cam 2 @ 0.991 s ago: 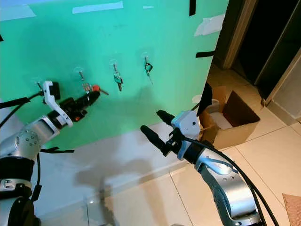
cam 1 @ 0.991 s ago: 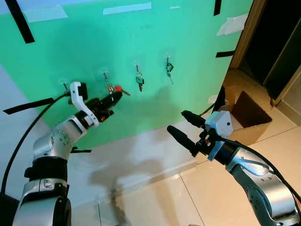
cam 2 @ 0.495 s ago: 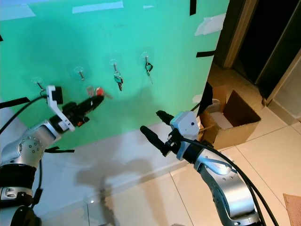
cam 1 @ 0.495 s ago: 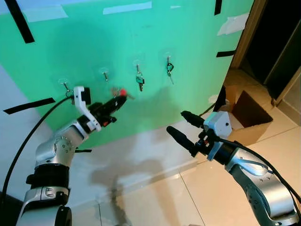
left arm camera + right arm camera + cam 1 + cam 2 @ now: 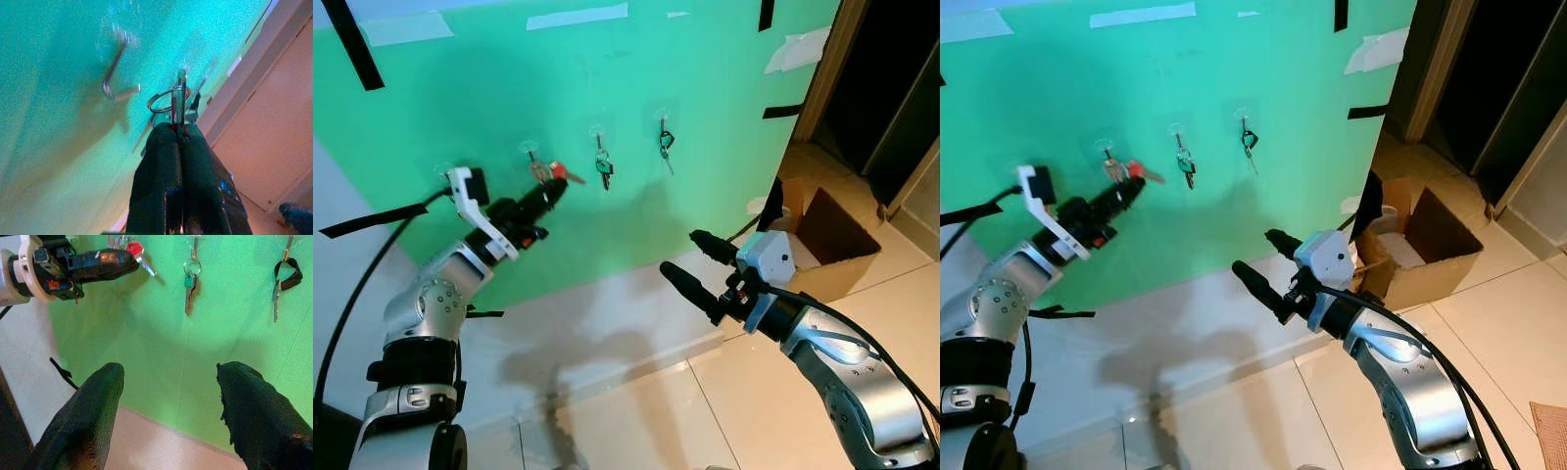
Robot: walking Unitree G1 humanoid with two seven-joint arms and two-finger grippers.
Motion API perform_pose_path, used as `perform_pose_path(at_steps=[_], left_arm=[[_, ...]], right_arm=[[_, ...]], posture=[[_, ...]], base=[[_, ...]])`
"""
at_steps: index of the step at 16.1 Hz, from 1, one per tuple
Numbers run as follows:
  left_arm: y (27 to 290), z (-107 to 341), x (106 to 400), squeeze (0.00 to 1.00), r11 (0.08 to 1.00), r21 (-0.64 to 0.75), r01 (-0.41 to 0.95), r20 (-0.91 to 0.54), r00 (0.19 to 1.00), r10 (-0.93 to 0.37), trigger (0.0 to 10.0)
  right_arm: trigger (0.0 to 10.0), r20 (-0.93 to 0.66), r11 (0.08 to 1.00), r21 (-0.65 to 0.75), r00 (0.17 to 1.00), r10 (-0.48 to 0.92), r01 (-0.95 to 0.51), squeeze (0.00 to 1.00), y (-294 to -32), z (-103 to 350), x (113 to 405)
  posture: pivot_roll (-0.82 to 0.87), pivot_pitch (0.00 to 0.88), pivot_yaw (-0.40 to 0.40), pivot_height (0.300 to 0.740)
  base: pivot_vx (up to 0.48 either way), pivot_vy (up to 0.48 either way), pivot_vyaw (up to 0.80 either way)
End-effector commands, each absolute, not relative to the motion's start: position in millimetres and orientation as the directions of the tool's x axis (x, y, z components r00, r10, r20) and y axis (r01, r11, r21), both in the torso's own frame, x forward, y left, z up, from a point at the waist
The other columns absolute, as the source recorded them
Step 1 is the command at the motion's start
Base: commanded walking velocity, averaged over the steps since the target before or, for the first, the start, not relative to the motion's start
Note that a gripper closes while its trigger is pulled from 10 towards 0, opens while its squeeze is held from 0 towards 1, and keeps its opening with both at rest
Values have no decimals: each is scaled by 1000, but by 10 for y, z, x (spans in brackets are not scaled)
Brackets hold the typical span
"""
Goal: Hang keys on a hook
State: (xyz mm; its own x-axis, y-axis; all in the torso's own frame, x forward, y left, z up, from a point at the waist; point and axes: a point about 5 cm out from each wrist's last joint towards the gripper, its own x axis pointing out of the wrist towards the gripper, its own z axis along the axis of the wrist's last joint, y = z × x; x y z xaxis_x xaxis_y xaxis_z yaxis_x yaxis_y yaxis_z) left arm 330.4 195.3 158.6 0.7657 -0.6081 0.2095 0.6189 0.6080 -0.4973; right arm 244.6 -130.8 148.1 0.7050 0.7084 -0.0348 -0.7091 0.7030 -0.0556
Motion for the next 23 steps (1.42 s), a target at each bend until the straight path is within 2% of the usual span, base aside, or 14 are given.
perform_pose_path(at_steps=[1,3,5,16,23], left_arm=[[1982,1677,3332,0,609,-489,625,240,767,-595,10000],[1993,1679,3341,0,611,-490,622,234,769,-595,10000],[2005,1580,3394,0,653,-504,565,146,801,-581,10000],[1954,1540,3478,0,641,-533,552,86,789,-608,10000],[2021,1429,3449,0,684,-543,487,33,827,-562,10000]], right_arm=[[10000,-17,696,-66,698,716,-715,0,-1289,1516,2459],[10000,-16,696,-65,698,716,-715,0,-1287,1515,2461],[10000,-16,694,-64,696,718,-717,0,-1282,1512,2462],[10000,-12,699,-62,701,713,-712,0,-1275,1513,2450],[10000,-15,697,-61,698,716,-715,0,-1274,1504,2451]], posture=[[-114,0,104,740],[-112,0,102,740],[-111,0,101,740],[-121,0,114,740],[-112,0,107,740]], base=[[0,0,0],[0,0,0],[0,0,0],[0,0,0],[0,0,0]])
